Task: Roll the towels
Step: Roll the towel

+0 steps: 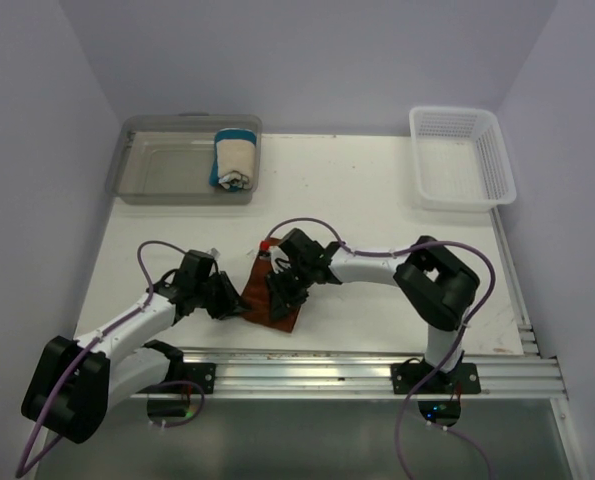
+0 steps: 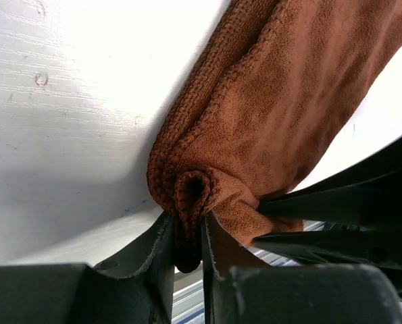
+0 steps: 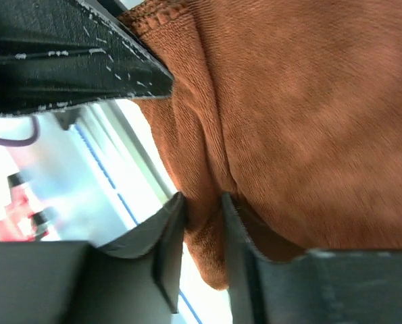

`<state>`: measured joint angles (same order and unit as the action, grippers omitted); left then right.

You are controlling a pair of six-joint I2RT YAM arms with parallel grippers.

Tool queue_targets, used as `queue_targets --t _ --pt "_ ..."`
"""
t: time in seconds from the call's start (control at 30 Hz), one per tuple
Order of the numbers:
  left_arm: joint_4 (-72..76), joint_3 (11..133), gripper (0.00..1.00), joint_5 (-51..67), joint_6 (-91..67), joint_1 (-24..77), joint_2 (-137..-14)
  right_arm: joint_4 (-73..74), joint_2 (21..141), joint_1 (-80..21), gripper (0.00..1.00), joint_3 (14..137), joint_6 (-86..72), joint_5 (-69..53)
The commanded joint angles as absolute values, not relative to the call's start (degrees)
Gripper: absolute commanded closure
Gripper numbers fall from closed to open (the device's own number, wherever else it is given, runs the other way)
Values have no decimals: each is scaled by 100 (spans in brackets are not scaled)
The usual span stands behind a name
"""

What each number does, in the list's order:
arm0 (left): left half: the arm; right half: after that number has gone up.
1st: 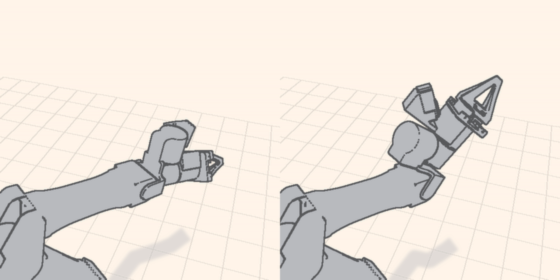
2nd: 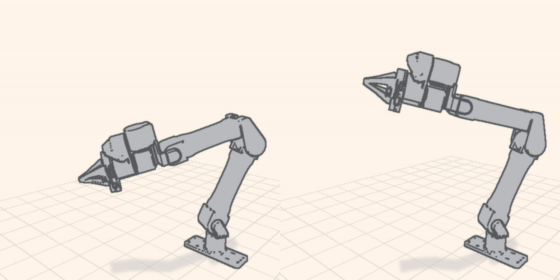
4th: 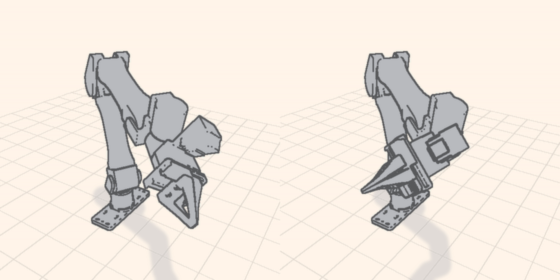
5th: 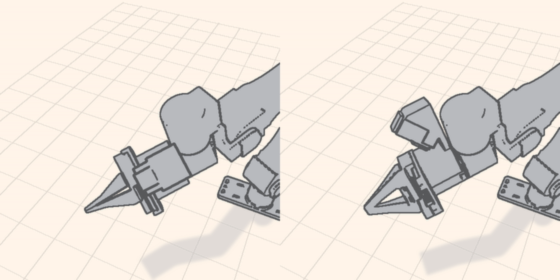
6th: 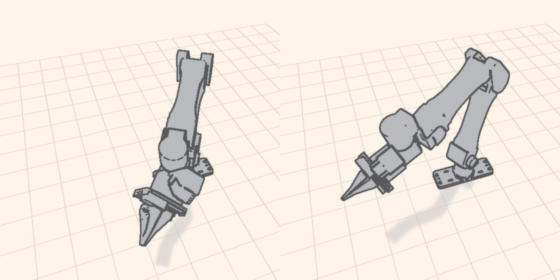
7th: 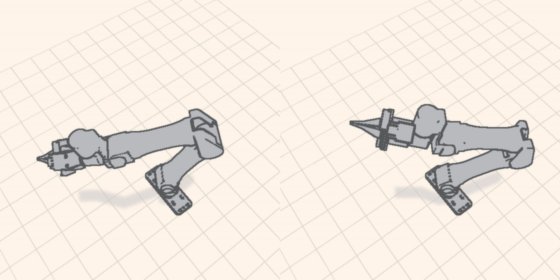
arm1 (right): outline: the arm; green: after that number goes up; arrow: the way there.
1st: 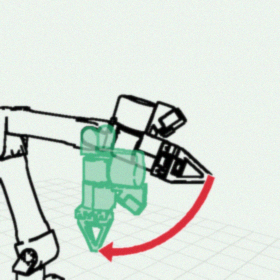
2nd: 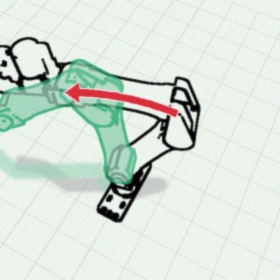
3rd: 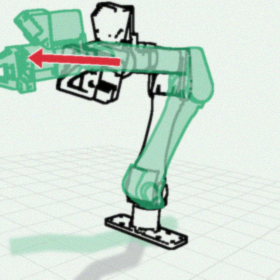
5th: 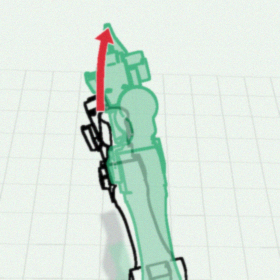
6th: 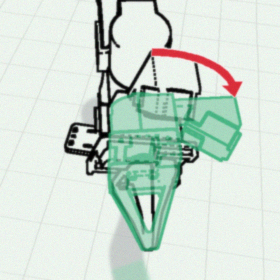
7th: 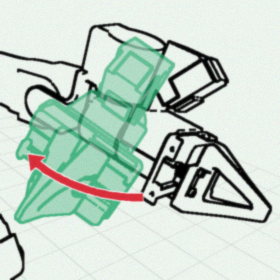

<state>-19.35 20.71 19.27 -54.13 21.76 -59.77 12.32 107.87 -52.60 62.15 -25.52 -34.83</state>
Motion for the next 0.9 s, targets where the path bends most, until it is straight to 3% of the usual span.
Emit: queue_targets --t 0.0,0.23,0.43,0.87 --pt "-1819 2048 82 1854 -5440 2145 -5942 1958 10231 -5247 66 6416 -2172 -2542" --pt "-1925 2109 83 1968 -5563 2145 -5968 2707 9195 -5633 66 6434 -1863 -407" --pt "-1916 2127 83 2013 -5581 2145 -5941 2602 8675 -6872 69 6196 -1460 1360" --pt "-2004 2180 83 2021 -5572 2145 -5898 2610 9562 -7936 60 6662 -932 2241"
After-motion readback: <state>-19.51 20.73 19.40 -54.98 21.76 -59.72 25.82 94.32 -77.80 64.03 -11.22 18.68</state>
